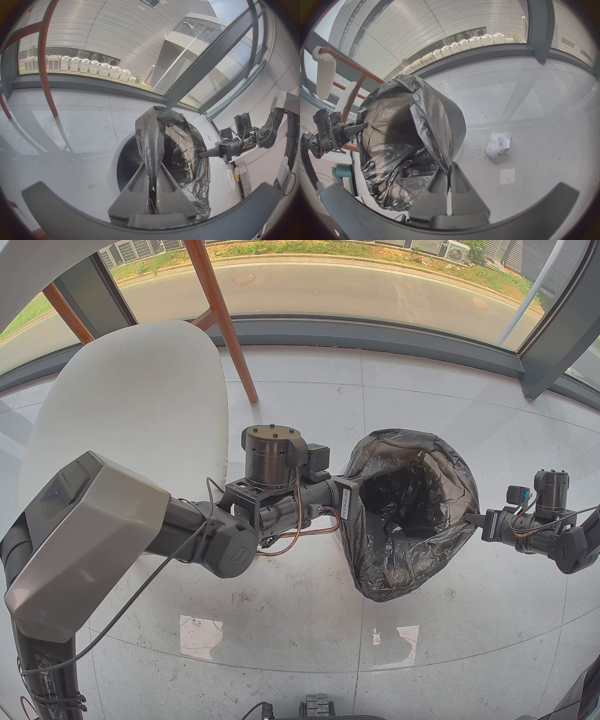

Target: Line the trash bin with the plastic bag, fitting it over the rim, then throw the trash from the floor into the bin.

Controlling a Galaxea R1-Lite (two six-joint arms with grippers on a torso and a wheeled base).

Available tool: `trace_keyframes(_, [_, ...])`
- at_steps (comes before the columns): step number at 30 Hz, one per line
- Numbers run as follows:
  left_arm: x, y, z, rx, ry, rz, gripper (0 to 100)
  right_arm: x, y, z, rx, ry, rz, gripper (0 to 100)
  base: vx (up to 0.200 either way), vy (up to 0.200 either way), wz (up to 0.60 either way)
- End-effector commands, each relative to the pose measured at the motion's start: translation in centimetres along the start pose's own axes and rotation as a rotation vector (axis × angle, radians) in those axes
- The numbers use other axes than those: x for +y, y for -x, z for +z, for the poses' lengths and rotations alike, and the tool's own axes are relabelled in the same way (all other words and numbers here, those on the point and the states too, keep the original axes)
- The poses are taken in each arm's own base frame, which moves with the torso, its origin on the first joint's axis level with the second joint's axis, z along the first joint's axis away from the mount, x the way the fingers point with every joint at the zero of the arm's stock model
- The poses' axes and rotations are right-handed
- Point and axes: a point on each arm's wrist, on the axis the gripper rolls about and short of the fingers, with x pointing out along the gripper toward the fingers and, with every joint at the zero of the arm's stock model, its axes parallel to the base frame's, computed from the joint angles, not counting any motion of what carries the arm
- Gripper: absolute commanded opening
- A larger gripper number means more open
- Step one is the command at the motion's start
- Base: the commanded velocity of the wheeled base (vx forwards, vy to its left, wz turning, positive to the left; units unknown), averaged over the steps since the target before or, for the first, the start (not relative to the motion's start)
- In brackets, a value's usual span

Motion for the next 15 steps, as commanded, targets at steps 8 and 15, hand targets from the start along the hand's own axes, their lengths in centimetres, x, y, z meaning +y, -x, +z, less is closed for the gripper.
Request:
trace_keyframes(8, [0.0, 0.0, -0.1, 0.002, 0.0, 0.002, 0, -0.9, -0.7, -0.9, 0.02, 0.002, -0.017, 100, 0.0, 0.0, 0.0])
trace_keyframes(15, [0.5, -0.1, -0.2, 0.003, 0.004, 0.042, 0, 0.0, 1.1, -0.8, 0.002, 0.057, -0.009, 100, 0.0, 0.0, 0.0])
